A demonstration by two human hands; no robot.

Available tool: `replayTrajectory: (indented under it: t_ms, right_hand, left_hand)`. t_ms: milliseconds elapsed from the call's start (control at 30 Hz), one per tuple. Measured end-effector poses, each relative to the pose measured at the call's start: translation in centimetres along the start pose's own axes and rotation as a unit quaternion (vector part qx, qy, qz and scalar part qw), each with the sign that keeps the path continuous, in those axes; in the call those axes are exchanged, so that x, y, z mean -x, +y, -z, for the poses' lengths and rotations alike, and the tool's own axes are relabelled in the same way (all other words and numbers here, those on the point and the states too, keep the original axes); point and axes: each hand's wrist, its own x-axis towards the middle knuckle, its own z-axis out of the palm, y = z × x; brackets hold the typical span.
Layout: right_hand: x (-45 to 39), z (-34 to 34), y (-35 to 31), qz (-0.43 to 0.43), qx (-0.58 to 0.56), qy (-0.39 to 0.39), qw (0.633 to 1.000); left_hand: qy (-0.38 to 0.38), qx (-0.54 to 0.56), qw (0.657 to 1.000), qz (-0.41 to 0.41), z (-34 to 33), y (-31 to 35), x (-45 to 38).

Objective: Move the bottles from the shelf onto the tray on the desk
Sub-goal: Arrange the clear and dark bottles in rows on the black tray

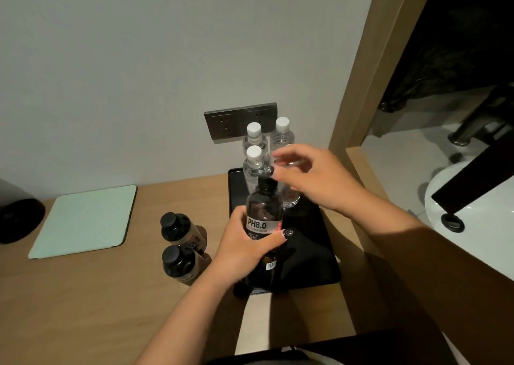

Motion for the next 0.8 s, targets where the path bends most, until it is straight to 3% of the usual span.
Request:
replayTrajectory:
  t_ms: [67,400,633,800]
  right_hand:
    - [0.5,-0.2,0.3,-0.021,0.049,-0.055,0.997]
    - [2.6,1.4,3.1,-0.042,0.083,-0.036,0.995]
    - [2.3,1.2,6.9,-0.049,0.112,0.022,0.992]
    - [1.3,0.1,9.4,-0.046,0.154,0.019,0.987]
  left_hand:
    - [-0.004,-0.018,1.000,-0.023,-0.9,-0.3,-0.5]
    - [-0.098,-0.077,0.989,-0.081,-1.9,-0.6,-1.8]
    - [0.051,-0.120,0.984,-0.124,1.8,-0.2,-2.6]
    - [0.053,-0.204,0.970,-0.119,2.3,-0.7,-4.2]
